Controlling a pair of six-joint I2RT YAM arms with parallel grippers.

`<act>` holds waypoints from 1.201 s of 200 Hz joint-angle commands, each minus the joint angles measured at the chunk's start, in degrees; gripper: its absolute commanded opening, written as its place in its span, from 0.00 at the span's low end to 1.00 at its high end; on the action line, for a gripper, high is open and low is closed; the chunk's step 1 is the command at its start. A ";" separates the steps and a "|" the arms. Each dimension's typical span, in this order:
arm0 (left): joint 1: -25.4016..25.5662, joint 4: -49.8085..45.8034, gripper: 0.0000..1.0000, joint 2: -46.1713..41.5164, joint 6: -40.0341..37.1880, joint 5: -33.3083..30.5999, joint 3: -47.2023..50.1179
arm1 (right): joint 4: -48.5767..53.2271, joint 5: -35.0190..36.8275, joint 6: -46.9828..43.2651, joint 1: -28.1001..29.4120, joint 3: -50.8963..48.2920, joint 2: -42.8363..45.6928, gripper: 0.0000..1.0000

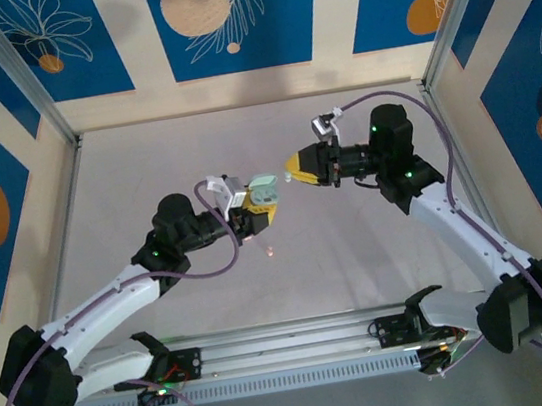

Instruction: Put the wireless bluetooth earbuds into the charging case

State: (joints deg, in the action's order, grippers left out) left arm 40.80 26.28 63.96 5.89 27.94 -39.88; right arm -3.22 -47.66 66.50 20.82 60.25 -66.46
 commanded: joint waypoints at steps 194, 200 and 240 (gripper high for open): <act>0.40 10.60 0.37 2.21 0.32 0.17 1.06 | 8.97 18.40 -13.98 13.94 5.38 -3.84 0.23; 0.42 10.50 0.37 2.13 0.37 0.26 1.03 | 9.01 18.60 -14.08 14.06 5.33 -4.01 0.23; 0.51 10.63 0.37 2.04 0.85 0.40 0.85 | 8.50 21.06 -14.63 14.55 4.62 -3.64 0.23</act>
State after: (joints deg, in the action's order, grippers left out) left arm 40.80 34.46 66.48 5.93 27.64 -38.61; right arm 6.39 -29.10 52.49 34.81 64.16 -69.95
